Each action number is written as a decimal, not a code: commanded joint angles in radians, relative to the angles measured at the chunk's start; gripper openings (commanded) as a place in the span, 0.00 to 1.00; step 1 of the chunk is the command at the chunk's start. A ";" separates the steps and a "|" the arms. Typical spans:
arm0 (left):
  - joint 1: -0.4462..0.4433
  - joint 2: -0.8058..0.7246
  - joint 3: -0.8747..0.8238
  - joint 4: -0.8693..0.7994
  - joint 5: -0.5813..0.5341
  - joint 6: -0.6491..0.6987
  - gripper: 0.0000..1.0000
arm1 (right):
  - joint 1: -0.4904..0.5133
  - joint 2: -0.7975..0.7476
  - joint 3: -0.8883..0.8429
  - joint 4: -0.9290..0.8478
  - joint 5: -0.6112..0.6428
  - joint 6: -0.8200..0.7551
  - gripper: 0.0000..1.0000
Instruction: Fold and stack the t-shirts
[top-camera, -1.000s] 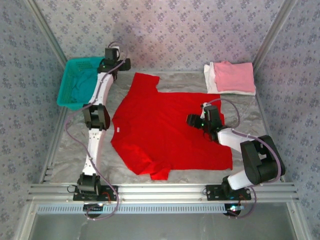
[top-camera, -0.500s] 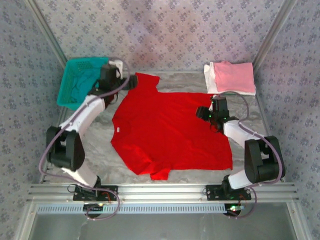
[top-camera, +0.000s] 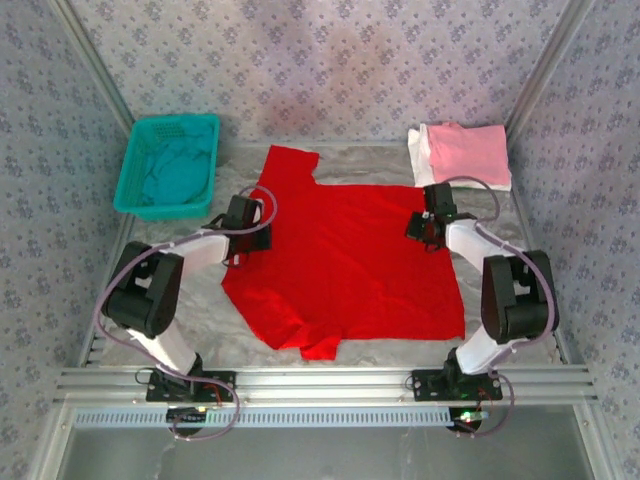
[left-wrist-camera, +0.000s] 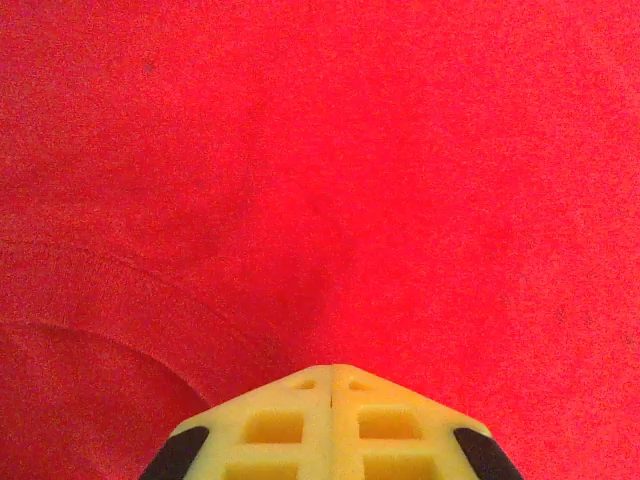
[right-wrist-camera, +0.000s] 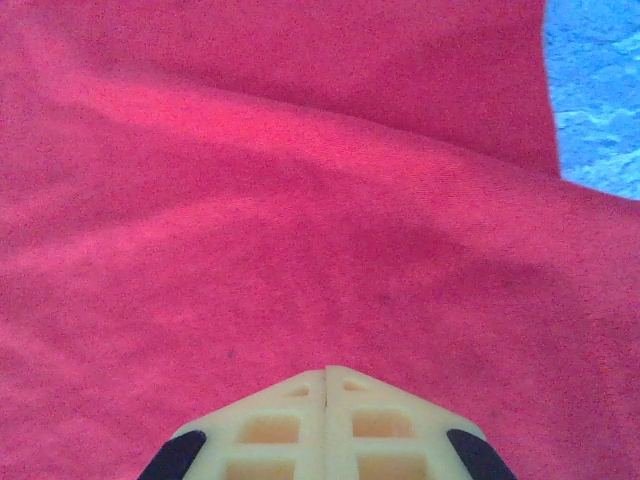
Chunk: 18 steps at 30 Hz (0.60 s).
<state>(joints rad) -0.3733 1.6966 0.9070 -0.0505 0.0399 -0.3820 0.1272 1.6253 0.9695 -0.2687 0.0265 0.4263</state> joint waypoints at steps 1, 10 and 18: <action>0.033 0.063 0.043 0.012 0.026 -0.025 0.00 | -0.023 0.074 0.063 -0.101 0.051 0.019 0.00; 0.107 0.171 0.106 -0.015 0.001 -0.049 0.00 | -0.011 0.313 0.279 -0.174 0.042 0.019 0.00; 0.161 0.320 0.327 -0.119 0.023 -0.047 0.00 | -0.026 0.473 0.440 -0.223 0.017 0.029 0.00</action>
<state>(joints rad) -0.2344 1.9530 1.1618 -0.0650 0.0605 -0.4210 0.1127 2.0270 1.3708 -0.4202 0.0528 0.4332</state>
